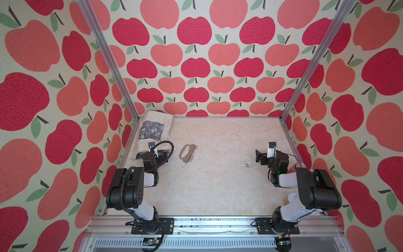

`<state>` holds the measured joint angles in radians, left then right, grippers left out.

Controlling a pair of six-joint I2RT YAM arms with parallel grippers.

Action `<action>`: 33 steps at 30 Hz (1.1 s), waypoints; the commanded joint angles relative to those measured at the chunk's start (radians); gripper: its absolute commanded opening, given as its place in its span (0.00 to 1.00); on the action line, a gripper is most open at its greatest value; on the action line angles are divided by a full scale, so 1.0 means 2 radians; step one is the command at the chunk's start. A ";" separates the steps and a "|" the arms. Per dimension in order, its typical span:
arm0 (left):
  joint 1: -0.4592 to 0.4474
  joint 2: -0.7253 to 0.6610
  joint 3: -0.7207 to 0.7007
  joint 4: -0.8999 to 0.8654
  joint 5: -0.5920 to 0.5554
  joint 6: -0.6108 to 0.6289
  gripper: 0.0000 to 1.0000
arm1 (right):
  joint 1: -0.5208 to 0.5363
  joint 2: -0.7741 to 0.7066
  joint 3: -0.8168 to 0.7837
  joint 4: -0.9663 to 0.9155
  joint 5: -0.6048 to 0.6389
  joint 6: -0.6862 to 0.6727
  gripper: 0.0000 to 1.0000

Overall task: Attach keys to a key ring
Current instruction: Move the keyring to the center of the table.

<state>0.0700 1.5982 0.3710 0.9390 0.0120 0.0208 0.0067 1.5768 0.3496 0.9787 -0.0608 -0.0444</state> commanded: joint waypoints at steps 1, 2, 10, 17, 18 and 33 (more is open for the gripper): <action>0.003 0.005 0.006 0.007 0.005 0.000 0.99 | 0.005 0.005 0.010 0.002 0.000 0.002 0.99; 0.003 0.005 0.006 0.006 0.005 0.000 0.99 | 0.005 0.005 0.010 0.002 0.000 0.002 0.99; 0.004 0.005 0.006 0.006 0.005 0.000 0.99 | 0.005 0.006 0.010 0.001 0.000 0.001 0.99; -0.031 -0.088 0.048 -0.144 -0.034 0.030 0.99 | 0.007 -0.055 0.013 -0.057 0.028 0.005 0.99; -0.041 -0.106 0.077 -0.205 -0.041 0.033 0.99 | 0.008 -0.081 0.022 -0.097 0.041 0.013 0.99; -0.209 -0.076 0.279 -0.654 -0.003 -0.186 1.00 | 0.055 -0.180 0.240 -0.609 0.019 0.083 0.99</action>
<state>-0.3111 1.4277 0.8787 -0.1413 -0.0261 -0.1986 0.0891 1.2026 0.7582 0.0463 0.0193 0.0811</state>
